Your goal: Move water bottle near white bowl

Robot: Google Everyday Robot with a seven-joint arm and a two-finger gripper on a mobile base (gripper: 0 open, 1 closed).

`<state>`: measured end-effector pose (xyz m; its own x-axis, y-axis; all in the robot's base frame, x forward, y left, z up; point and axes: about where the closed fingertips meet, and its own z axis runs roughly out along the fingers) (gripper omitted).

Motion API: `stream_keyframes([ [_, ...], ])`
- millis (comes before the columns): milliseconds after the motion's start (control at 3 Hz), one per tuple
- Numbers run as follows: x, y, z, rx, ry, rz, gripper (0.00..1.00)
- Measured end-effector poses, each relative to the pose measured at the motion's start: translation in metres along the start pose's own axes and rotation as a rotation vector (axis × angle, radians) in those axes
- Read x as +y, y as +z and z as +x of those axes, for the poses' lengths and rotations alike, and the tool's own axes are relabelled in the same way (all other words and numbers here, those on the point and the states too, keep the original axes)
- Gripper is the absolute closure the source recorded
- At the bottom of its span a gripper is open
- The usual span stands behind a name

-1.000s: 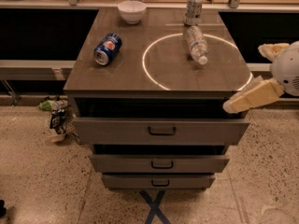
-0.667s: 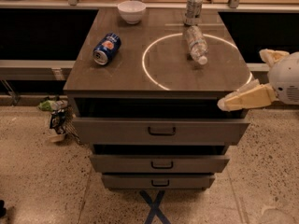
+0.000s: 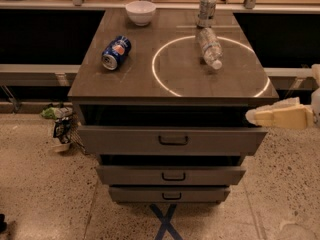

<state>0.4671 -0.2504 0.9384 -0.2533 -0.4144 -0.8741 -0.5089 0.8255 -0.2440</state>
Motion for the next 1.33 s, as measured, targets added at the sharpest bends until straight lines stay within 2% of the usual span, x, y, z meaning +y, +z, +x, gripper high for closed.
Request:
stream_keyframes([
  [333, 0.0, 0.0, 0.0, 0.0, 0.0, 0.0, 0.0],
  [667, -0.013, 0.04, 0.008, 0.003, 0.037, -0.003, 0.0],
  [1000, -0.069, 0.128, 0.03, -0.004, 0.106, 0.037, 0.0],
  [1333, -0.116, 0.24, 0.044, -0.016, 0.143, 0.063, 0.0],
])
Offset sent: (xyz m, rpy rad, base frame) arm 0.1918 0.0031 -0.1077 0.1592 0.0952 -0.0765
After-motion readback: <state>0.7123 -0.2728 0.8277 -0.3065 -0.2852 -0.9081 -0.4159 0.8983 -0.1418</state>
